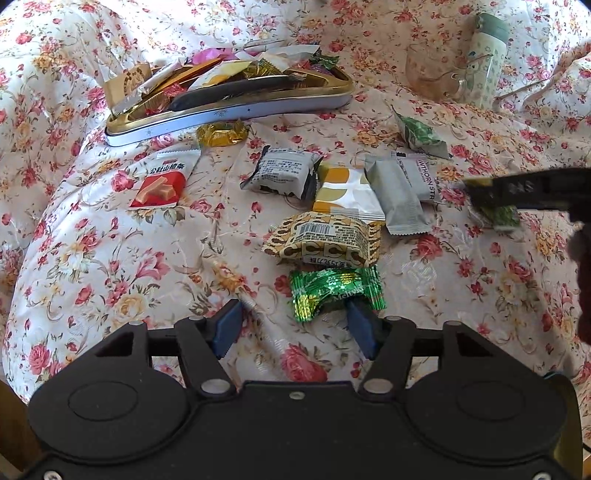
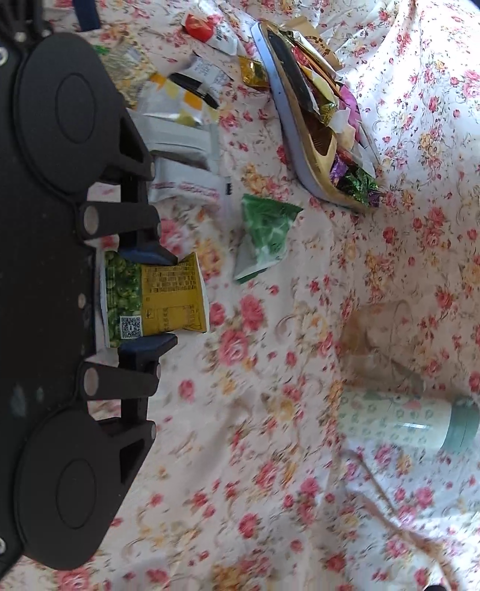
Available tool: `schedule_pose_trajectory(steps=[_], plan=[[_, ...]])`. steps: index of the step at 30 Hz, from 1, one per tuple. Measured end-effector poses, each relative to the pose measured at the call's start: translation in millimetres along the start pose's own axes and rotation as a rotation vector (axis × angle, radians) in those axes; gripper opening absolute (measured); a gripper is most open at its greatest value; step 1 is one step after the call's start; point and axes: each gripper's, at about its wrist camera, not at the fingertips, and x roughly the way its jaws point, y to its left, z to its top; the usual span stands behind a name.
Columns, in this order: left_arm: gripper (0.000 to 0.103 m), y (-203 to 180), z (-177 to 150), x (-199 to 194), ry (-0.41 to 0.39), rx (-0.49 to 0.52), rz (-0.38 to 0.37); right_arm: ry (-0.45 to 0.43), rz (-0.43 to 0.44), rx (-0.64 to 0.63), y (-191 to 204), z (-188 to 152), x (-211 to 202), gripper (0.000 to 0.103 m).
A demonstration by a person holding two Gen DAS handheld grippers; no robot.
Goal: Organize snacks
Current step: 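Grasp the yellow-green chip bag with the right tool while the left tool grasps the green candy, then carry the green candy and chip bag with both tools over the gold tray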
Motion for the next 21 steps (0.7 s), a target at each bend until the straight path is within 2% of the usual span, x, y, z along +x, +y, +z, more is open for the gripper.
schedule_pose_trajectory(steps=[6,10,16,19,21], plan=[[0.065,-8.1,7.8,4.4,0.007,0.078,-0.005,0.020,0.030,0.001,-2.2,-15.1,-14.8,0.040],[0.065,-12.9,14.1,7.8,0.004,0.134,-0.017,0.012,0.010,-0.034,2.1,-23.3,-18.5,0.040],[0.063,-12.6,21.6,14.1,0.016,0.083,-0.063,-0.013,0.001,-0.055,4.3,-29.1,-19.9,0.041],[0.055,-13.5,22.1,13.0,0.011,0.060,-0.057,-0.017,0.013,-0.045,1.7,-29.4,-20.9,0.042],[0.046,-14.1,21.9,11.7,0.008,0.044,-0.059,-0.018,0.020,-0.037,0.2,-29.0,-21.1,0.043]])
